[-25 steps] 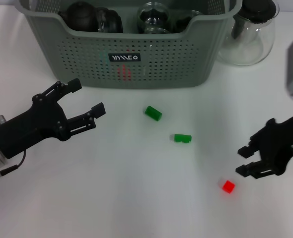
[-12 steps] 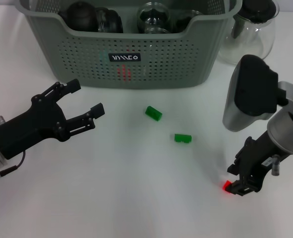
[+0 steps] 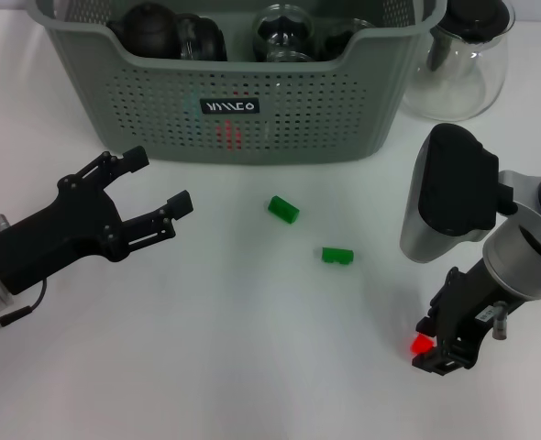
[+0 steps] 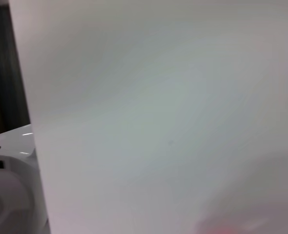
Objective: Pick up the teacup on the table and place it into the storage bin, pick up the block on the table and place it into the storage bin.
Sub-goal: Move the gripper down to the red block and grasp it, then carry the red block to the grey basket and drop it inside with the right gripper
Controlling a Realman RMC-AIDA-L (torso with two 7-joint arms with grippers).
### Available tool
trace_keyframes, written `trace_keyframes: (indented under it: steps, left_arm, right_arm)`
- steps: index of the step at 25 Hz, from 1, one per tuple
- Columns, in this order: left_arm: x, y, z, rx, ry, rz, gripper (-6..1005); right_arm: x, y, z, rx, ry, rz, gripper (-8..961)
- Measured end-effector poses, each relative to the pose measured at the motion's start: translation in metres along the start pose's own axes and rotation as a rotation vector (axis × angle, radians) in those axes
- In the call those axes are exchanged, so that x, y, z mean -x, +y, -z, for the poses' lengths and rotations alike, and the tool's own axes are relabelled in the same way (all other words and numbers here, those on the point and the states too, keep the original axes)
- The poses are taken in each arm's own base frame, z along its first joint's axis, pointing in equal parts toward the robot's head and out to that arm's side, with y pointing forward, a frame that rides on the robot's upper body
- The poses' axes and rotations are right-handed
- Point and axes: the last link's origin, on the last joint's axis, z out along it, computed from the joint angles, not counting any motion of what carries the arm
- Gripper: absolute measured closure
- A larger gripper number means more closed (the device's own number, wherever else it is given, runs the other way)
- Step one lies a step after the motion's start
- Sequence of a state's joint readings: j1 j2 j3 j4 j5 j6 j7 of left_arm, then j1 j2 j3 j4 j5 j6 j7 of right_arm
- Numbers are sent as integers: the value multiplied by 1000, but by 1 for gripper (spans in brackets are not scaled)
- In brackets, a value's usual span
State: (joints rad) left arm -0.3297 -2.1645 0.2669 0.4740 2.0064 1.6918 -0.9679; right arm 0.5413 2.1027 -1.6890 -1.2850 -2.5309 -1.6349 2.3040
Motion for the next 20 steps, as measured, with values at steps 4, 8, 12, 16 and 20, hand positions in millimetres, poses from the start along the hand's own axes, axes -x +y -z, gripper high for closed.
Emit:
trace_keyframes:
  steps: [4, 8, 12, 16, 20]
  left_arm:
    - [0, 0, 0, 0, 0, 0, 51]
    - [0, 0, 0, 0, 0, 0, 51]
    - [0, 0, 0, 0, 0, 0, 51]
    - [0, 0, 0, 0, 0, 0, 51]
    - [0, 0, 0, -1, 0, 1, 51]
  right_arm:
    - [0, -1, -1, -7, -3, -2, 511]
    - [1, 0, -2, -7, 0, 8, 530]
    - [2, 2, -5, -6, 12, 29, 607]
    - [2, 1, -3, -17, -4, 23, 698]
    - [-1, -2, 8, -22, -57, 14, 744]
